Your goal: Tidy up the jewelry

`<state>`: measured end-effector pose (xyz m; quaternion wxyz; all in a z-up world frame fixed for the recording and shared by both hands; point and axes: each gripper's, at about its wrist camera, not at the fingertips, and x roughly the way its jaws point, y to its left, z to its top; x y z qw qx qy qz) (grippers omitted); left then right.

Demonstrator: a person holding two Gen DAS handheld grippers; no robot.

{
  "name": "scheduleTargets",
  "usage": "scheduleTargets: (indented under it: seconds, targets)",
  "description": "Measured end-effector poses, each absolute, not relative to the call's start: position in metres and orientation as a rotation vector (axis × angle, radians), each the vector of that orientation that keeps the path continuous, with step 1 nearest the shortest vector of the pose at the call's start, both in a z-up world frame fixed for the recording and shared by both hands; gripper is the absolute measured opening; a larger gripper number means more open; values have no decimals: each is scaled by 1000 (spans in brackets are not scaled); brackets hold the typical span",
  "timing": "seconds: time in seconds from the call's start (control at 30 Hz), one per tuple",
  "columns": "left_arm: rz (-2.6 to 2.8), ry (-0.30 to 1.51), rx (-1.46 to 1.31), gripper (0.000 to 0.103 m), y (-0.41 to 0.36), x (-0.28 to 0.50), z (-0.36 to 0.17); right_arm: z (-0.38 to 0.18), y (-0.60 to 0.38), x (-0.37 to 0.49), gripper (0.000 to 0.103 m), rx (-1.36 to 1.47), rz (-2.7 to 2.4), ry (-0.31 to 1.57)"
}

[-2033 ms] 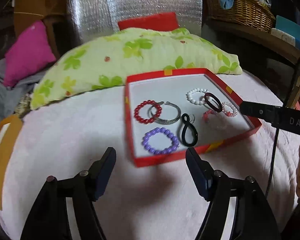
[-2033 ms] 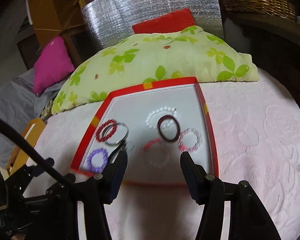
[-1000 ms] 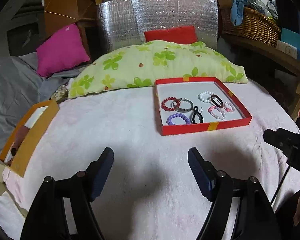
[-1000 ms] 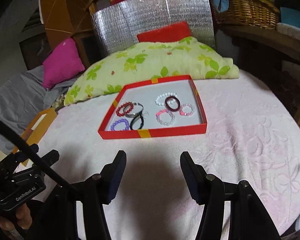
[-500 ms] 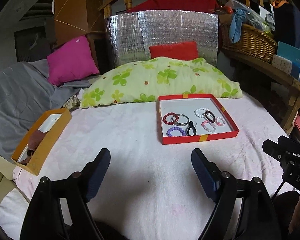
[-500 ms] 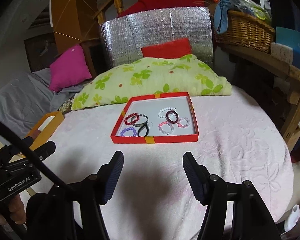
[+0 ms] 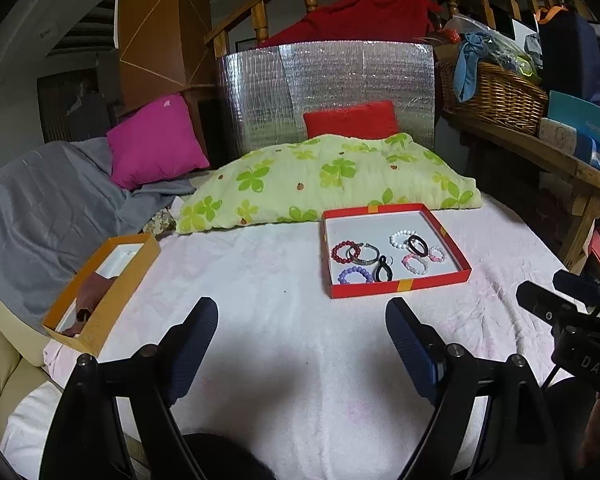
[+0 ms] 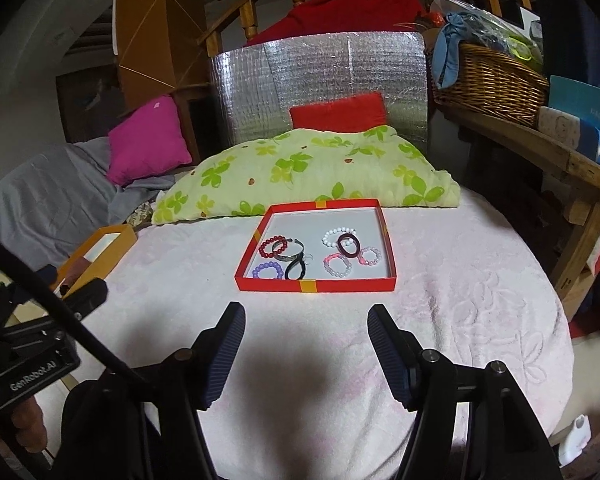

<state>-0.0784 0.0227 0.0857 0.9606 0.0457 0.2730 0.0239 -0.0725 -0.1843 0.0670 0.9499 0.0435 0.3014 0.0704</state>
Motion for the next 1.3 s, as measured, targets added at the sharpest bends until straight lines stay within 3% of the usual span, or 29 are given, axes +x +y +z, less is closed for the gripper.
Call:
scheduleTargets:
  seconds: [1.3]
  targets:
    - [45, 553, 82, 88, 24, -82, 87, 62, -180, -74, 68, 98, 139, 639]
